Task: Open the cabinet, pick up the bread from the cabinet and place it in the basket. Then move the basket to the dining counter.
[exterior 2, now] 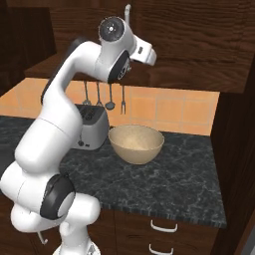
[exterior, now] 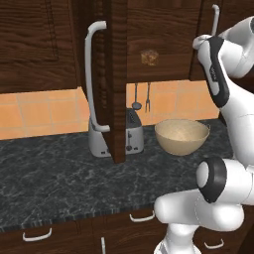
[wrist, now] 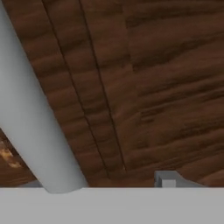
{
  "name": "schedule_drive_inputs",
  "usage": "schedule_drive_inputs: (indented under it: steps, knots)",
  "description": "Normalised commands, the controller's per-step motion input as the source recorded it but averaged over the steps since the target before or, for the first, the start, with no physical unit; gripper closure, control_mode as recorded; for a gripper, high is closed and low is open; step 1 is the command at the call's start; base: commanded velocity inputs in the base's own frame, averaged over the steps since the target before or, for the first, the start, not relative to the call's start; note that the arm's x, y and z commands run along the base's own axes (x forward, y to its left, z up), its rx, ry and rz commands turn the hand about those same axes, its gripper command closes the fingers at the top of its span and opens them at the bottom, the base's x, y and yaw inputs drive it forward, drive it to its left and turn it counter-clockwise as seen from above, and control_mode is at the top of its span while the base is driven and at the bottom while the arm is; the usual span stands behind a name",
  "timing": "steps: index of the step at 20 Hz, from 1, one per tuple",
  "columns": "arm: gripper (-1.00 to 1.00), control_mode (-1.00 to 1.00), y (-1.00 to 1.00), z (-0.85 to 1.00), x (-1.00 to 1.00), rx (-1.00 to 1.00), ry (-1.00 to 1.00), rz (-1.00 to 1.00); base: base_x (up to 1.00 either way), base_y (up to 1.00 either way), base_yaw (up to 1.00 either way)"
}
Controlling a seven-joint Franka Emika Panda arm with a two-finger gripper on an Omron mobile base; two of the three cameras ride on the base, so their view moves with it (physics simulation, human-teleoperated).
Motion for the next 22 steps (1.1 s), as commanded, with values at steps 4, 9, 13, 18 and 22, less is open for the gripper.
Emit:
schedule_drive_inputs:
  steps: [4, 9, 13, 18, 22]
  knots:
    - [1.00, -1.00, 0.34, 0.01, 0.76, 0.09, -0.11, 0.00, 0.00, 0.00, 0.00]
    - [1.00, -1.00, 0.09, 0.08, 0.11, 0.10, -0.05, 0.00, 0.00, 0.00, 0.00]
    - [1.00, -1.00, -0.04, 0.33, -0.86, 0.10, 0.00, 0.00, 0.00, 0.00, 0.00]
    - [1.00, -1.00, -0.32, 0.59, -1.00, 0.13, 0.00, 0.00, 0.00, 0.00, 0.00]
    - [1.00, -1.00, -0.23, 0.74, -1.00, 0.14, 0.00, 0.00, 0.00, 0.00, 0.00]
